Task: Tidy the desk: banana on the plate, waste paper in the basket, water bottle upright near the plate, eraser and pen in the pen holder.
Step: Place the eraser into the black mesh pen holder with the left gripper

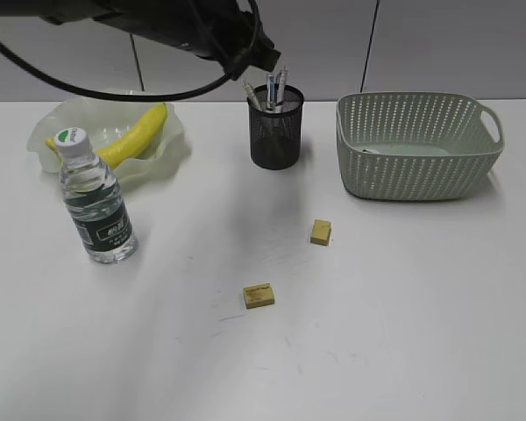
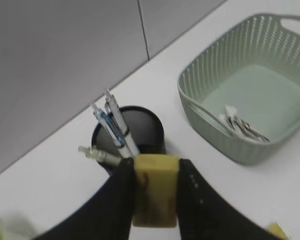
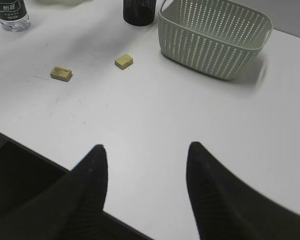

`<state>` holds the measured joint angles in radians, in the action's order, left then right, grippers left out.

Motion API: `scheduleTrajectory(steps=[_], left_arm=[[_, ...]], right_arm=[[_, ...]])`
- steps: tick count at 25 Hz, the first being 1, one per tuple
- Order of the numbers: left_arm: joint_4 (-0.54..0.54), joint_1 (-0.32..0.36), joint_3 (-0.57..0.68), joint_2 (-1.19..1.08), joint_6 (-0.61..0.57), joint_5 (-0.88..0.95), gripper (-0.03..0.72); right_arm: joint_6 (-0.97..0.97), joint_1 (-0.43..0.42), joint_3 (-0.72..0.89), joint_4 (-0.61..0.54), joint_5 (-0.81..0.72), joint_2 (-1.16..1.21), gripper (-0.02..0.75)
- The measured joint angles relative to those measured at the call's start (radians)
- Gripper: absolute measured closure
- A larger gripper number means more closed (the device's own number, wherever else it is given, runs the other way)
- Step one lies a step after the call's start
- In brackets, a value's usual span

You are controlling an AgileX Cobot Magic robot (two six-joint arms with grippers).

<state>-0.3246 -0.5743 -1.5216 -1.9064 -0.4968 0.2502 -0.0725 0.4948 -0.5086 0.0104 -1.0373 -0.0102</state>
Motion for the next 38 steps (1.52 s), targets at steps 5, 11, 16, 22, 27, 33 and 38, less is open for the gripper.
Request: scheduleTrajectory(steps=[5, 11, 16, 22, 27, 33, 38], left_arm=[[-0.007, 0.0, -0.18, -0.178, 0.0, -0.022, 0.496], [-0.009, 0.0, -0.352, -0.346, 0.0, -0.033, 0.496], [-0.009, 0.0, -0.385, -0.408, 0.0, -0.044, 0.496], [-0.009, 0.0, -0.389, -0.441, 0.0, -0.125, 0.496], [-0.009, 0.006, -0.391, -0.464, 0.0, -0.143, 0.496], [-0.011, 0.008, -0.391, -0.471, 0.0, -0.139, 0.496], [-0.012, 0.008, -0.391, -0.471, 0.0, -0.122, 0.406]], right_arm=[[0.0, 0.0, 0.0, 0.0, 0.0, 0.0, 0.326], [0.0, 0.0, 0.0, 0.0, 0.0, 0.0, 0.326], [0.0, 0.0, 0.0, 0.001, 0.0, 0.0, 0.326], [0.0, 0.0, 0.0, 0.001, 0.0, 0.0, 0.326], [0.0, 0.0, 0.0, 0.001, 0.0, 0.0, 0.326], [0.0, 0.0, 0.0, 0.001, 0.0, 0.0, 0.326], [0.0, 0.0, 0.0, 0.001, 0.0, 0.0, 0.326]])
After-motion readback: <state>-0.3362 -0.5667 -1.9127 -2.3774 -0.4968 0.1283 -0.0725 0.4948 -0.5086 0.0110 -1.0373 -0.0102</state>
